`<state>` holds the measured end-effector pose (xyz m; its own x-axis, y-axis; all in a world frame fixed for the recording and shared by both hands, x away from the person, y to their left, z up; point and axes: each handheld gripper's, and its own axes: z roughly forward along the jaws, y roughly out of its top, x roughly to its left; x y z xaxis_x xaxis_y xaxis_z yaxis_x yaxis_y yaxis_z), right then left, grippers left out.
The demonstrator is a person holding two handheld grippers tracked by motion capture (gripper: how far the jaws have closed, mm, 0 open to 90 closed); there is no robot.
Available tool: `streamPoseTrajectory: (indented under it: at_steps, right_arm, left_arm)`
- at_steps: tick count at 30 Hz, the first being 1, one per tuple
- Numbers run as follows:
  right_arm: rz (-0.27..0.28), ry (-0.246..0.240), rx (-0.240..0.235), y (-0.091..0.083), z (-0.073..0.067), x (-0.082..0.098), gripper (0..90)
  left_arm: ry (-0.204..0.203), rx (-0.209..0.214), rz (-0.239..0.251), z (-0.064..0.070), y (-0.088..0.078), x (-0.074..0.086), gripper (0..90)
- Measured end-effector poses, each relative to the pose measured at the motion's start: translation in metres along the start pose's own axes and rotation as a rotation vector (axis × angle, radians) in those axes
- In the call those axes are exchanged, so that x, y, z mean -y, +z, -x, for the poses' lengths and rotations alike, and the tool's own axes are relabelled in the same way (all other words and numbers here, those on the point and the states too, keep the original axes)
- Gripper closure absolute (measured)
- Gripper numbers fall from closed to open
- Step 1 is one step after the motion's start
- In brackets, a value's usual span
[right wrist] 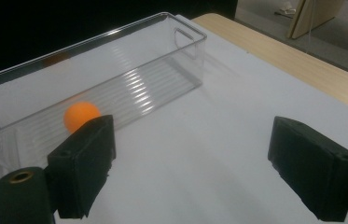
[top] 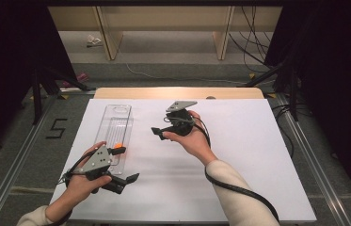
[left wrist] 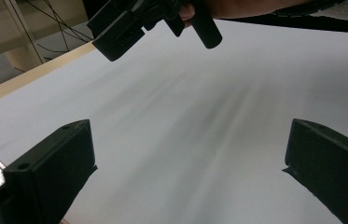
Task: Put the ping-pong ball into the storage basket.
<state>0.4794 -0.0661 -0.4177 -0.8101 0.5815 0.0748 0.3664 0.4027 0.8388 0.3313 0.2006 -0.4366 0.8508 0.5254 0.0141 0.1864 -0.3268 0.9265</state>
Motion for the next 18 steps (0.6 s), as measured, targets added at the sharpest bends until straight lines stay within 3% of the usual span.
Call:
streamPoseTrajectory:
  at_steps: [18]
  right_arm:
    - [0.011,0.020,0.023,-0.023,0.010,0.013,16.0]
  left_arm:
    - [-0.001,-0.003,0.001,0.000,0.000,0.000,1.0]
